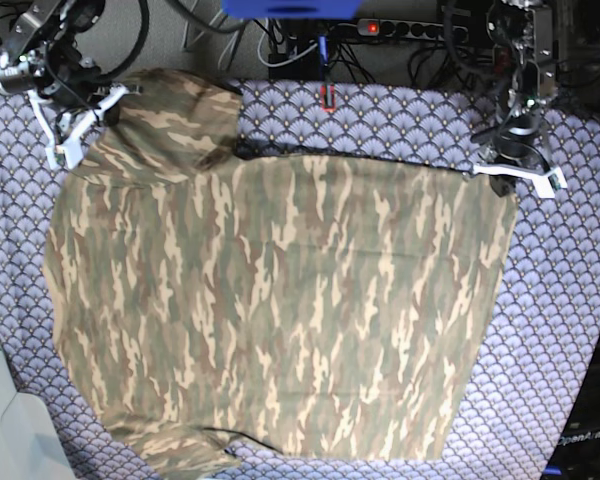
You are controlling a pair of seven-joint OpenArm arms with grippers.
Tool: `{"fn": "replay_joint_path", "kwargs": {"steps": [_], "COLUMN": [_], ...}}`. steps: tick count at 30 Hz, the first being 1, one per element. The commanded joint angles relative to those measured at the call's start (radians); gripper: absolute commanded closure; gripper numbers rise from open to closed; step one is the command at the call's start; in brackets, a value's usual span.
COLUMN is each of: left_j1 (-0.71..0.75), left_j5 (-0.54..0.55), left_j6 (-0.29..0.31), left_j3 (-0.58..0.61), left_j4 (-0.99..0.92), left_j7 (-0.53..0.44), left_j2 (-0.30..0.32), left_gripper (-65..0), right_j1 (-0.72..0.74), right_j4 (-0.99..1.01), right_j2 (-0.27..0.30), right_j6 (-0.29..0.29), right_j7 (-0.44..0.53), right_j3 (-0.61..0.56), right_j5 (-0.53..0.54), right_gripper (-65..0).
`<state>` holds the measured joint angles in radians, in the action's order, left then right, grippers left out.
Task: Fold the T-shirt properly
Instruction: 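Grasp the shoulder corners with both grippers and lift the collar edge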
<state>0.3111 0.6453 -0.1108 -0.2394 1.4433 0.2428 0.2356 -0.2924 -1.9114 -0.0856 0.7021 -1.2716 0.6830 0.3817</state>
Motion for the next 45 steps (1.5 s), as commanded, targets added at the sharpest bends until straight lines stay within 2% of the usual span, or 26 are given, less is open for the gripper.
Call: {"fn": "replay_joint_path", "kwargs": {"steps": [1, 7, 13, 18, 25, 33, 40, 43, 45], "left_j1": [0.006, 0.030, 0.113, 0.159, 0.219, 0.294, 0.345, 0.360, 0.363], "left_j5": [0.003, 0.003, 0.003, 0.003, 0.003, 0.003, 0.003, -0.005, -0.006], "left_j6": [0.001, 0.001, 0.000, 0.000, 0.001, 0.001, 0.003, 0.003, 0.003], "left_j3": [-0.002, -0.002, -0.031, -0.061, -0.079, -0.074, -0.076, -0.077, -0.079], "left_j4": [0.010, 0.023, 0.179, 0.215, 0.221, 0.222, 0.225, 0.245, 0.261], "left_j7": [-0.004, -0.004, -0.003, -0.003, -0.003, -0.003, -0.004, -0.004, -0.004], "left_j2": [0.011, 0.014, 0.014, 0.014, 0.014, 0.012, 0.011, 0.009, 0.011], "left_gripper": [0.0, 0.0, 0.0, 0.0, 0.0, 0.0, 0.0, 0.0, 0.0], "right_j1": [-0.001, -0.004, -0.032, -0.058, -0.127, -0.213, -0.261, -0.287, -0.311], "right_j4": [-0.015, -0.015, -0.020, -0.020, -0.020, -0.020, -0.020, -0.021, -0.021], "right_j2": [0.016, 0.037, 0.060, 0.063, 0.063, 0.063, 0.063, 0.063, 0.088], "right_j6": [-0.004, -0.004, -0.004, -0.004, -0.004, -0.004, -0.004, -0.004, -0.004], "right_j7": [0.007, 0.005, 0.010, 0.016, 0.099, 0.241, 0.324, 0.358, 0.375], "right_j3": [0.002, 0.002, 0.002, 0.002, 0.002, 0.002, 0.004, 0.008, 0.005], "right_j5": [0.009, 0.009, 0.016, 0.018, 0.055, 0.058, 0.059, 0.129, 0.191], "right_gripper": [-0.2, -0.2, -0.2, -0.2, -0.2, -0.2, -0.2, -0.2, -0.2]}}
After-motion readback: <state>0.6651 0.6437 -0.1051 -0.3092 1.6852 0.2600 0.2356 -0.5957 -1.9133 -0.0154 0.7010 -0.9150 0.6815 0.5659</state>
